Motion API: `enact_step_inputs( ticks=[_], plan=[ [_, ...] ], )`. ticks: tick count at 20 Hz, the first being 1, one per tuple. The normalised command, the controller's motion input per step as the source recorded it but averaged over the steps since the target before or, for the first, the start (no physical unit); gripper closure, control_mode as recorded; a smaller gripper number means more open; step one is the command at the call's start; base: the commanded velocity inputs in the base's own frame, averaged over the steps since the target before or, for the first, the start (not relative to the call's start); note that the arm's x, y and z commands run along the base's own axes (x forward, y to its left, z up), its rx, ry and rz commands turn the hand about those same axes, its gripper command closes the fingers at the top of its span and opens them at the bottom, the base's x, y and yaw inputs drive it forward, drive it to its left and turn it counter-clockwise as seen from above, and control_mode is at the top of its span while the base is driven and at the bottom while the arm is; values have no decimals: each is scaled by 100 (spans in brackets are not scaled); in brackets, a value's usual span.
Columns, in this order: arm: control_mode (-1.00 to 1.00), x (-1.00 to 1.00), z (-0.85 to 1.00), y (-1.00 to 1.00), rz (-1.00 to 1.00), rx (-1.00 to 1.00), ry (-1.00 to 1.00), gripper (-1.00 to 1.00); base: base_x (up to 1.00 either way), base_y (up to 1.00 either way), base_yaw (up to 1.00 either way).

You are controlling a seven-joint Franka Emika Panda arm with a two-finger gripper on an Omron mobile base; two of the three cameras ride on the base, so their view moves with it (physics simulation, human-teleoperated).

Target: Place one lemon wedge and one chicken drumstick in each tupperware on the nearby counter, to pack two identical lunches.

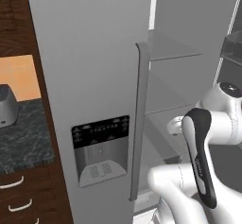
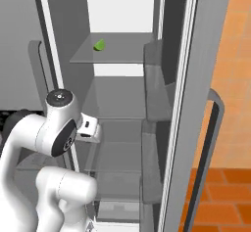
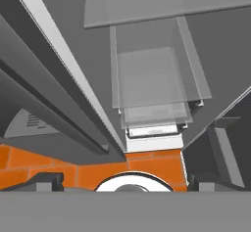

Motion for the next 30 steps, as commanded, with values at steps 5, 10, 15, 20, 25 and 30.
enact_step_inputs(
  ticks=[5, 10, 15, 20, 25, 30],
  plan=[
    [100, 0, 0, 0, 0, 0, 0, -100, 14, -23, 14],
    [100, 0, 0, 0, 0, 0, 0, -100, 13, -39, 18],
    [100, 0, 0, 0, 0, 0, 0, -100, 21, -39, 22],
    [-100, 6, 0, 0, 3, 0, 0, -100, 18, -20, 20],
    [-100, 28, 13, 0, 3, 0, -16, -100, 0, 0, 0],
    [-100, 38, 82, 0, -1, 0, -17, -100, 0, 0, 0]
  ],
)
